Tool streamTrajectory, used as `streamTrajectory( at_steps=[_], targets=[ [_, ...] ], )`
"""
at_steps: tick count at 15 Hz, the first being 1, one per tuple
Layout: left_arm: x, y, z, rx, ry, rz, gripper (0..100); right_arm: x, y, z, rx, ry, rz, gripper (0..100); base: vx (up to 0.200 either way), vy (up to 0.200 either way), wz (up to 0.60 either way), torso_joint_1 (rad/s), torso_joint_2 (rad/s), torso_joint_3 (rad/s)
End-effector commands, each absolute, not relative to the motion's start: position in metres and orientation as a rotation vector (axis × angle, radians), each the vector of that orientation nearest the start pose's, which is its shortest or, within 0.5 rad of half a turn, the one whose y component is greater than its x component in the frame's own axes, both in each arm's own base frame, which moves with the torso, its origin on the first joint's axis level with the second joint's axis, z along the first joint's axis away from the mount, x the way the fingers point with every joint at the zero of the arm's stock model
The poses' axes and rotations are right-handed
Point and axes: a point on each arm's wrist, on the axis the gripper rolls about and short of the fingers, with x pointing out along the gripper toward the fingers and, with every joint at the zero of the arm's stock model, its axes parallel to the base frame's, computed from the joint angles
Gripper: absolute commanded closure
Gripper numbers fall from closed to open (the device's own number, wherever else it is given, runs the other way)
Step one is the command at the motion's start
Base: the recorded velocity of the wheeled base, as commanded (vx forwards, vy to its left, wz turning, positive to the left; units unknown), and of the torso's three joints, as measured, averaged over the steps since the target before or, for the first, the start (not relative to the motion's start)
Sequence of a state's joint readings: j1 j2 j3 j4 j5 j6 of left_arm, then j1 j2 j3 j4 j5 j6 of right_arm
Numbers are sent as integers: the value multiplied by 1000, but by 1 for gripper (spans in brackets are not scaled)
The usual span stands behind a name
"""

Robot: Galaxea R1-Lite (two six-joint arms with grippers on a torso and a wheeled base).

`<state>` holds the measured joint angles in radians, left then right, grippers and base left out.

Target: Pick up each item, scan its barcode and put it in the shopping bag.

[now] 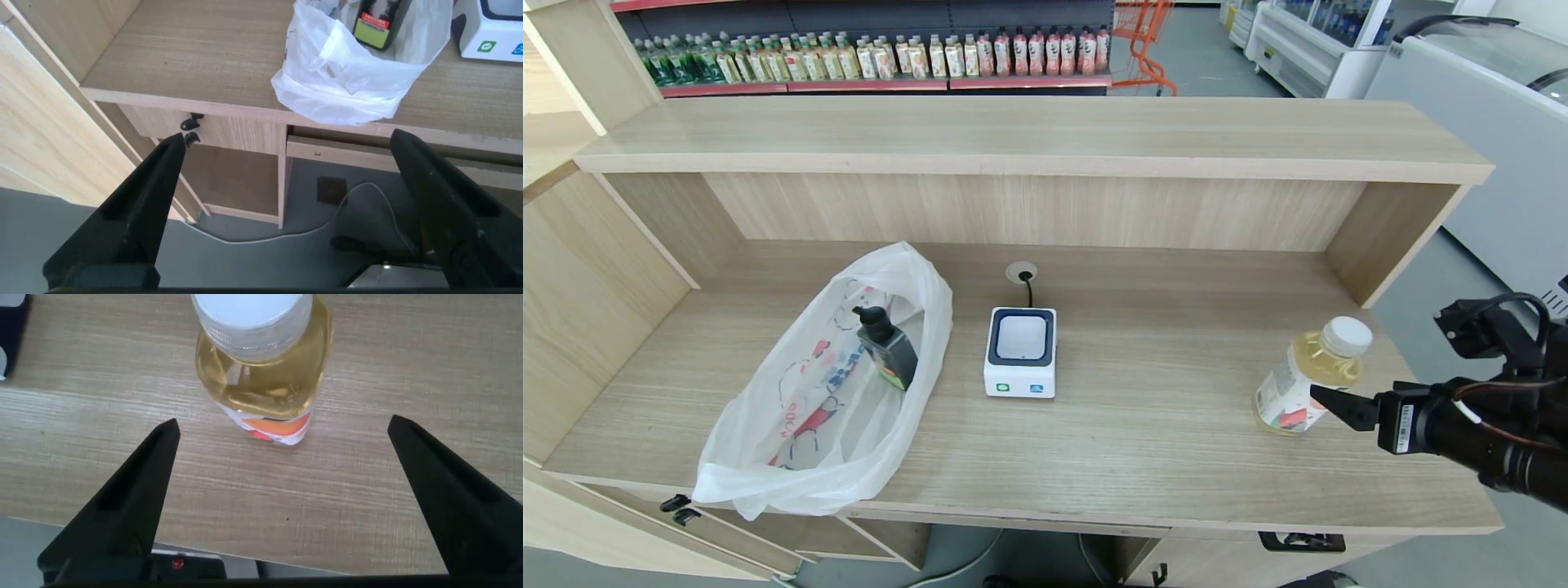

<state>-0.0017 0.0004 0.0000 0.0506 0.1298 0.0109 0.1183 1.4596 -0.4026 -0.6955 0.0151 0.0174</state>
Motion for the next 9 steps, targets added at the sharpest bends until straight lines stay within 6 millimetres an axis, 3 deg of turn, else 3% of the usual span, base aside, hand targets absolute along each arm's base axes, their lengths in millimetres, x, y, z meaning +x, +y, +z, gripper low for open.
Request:
streamTrajectory(
  at_steps=[1,9],
  targets=[
    [-23,3,70,14,51,129,0,231,32,126,-5,411,146,0,0,0,0,0,0,0],
    [-23,3,70,14,51,129,0,262,56,106,-9,327,225,0,0,0,0,0,0,0]
  ],
)
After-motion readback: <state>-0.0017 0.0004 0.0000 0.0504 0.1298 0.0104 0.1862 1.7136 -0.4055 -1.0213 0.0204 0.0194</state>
